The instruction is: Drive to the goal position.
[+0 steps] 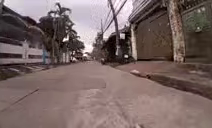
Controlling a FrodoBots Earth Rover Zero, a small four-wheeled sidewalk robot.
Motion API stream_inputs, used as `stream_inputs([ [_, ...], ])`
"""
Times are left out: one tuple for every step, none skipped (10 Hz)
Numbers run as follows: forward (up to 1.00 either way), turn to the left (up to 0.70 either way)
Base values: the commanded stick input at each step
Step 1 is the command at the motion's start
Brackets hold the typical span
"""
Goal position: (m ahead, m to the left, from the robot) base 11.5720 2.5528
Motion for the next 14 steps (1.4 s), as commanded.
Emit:
stream_inputs([
  [1.0,0.04],
  [1.0,0.04],
  [1.0,0.04],
  [1.0,0.04],
  [1.0,0.04],
  [1.0,0.04],
  [1.0,0.04],
  [1.0,0.04],
  [1.0,0.04],
  [1.0,0.04],
  [1.0,0.04],
  [1.0,0.04],
  [1.0,0.04],
  [1.0,0.04],
])
